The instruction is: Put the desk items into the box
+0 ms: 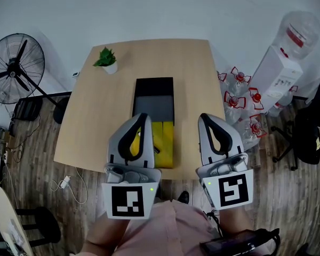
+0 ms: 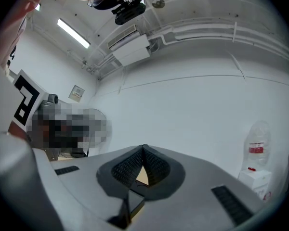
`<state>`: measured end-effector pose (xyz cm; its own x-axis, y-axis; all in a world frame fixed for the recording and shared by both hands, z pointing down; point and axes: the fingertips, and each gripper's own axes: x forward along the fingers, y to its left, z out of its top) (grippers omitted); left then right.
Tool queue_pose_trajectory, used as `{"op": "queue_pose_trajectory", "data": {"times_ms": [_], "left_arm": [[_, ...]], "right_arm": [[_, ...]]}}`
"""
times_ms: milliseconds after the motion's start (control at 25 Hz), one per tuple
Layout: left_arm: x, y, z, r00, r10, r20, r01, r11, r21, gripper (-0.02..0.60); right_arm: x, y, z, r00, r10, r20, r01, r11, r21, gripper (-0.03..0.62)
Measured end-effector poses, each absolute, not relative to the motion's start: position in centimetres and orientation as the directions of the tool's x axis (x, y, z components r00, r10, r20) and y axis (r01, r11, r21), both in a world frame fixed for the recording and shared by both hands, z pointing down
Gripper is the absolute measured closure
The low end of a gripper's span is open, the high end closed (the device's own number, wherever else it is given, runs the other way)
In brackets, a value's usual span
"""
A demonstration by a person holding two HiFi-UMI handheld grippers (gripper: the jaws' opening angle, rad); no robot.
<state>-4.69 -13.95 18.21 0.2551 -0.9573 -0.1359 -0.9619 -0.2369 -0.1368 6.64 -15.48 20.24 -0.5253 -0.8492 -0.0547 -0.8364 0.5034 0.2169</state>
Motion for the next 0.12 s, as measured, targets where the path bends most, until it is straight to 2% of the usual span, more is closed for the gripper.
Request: {"op": "queue_pose_trajectory", "data": {"times_ms": [120], "left_arm": [[-4.58, -14.08, 18.19, 0.26, -0.955, -0.141, -0.96, -0.24, -0.144, 0.571]], "right_arm": [[6.76, -15.61, 20.4, -0.524, -0.851, -0.05, -0.837, 0.502, 0.217, 0.594]]}}
